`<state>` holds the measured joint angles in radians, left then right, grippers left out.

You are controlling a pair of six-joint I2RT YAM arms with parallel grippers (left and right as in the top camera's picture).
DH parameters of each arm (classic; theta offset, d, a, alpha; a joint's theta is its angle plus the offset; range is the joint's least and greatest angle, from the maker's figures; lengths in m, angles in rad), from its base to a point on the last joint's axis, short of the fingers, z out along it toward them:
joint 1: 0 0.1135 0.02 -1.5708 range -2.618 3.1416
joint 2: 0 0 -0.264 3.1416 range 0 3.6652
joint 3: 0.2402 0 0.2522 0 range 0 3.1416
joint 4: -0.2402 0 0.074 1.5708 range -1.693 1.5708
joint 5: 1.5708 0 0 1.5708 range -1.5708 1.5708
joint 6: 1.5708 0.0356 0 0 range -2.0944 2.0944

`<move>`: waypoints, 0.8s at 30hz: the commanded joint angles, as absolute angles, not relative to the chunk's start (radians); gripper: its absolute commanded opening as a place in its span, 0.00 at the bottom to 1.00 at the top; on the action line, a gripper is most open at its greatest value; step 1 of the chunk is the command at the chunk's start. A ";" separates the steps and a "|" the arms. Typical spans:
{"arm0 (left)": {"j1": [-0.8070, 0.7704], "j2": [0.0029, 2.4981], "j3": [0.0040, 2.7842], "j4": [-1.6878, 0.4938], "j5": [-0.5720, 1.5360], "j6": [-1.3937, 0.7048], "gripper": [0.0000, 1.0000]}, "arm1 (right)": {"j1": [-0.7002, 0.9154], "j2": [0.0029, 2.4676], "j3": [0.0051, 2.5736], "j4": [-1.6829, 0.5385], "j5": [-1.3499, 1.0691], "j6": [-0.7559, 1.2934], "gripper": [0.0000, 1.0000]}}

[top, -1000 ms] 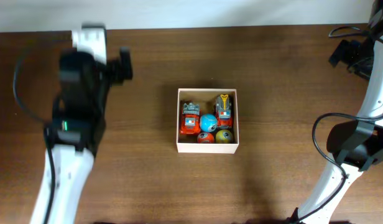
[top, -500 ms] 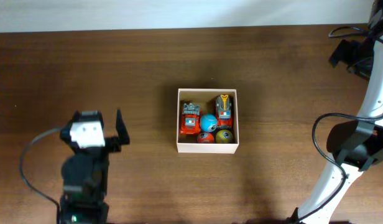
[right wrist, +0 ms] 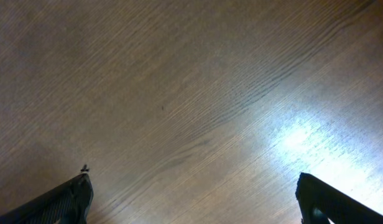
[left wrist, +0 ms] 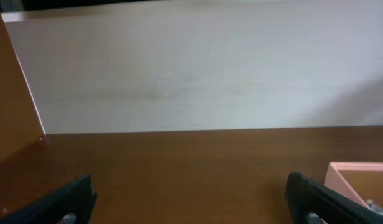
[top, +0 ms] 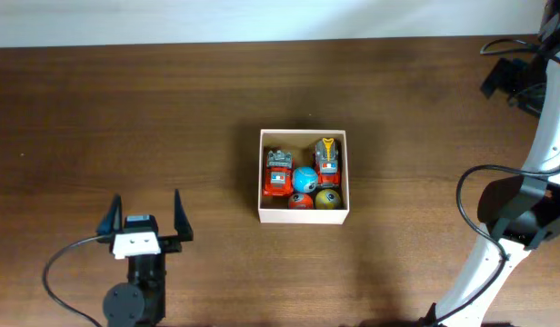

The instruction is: Pack container

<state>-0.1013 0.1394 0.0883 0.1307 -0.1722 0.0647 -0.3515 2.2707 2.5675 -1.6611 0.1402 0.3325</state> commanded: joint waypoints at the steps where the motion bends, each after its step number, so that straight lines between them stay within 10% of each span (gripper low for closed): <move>1: -0.095 0.070 0.037 0.142 -0.154 0.084 0.99 | -0.347 2.231 2.586 -1.661 0.142 0.334 0.99; 24: -0.046 0.005 0.009 -0.084 -0.031 0.133 0.99 | -0.347 2.231 2.586 -1.661 0.142 0.334 0.99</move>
<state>-0.0528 0.0143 0.0135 -0.0765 -0.0837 0.1127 -0.3515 2.2707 2.5675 -1.6615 0.1402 0.3325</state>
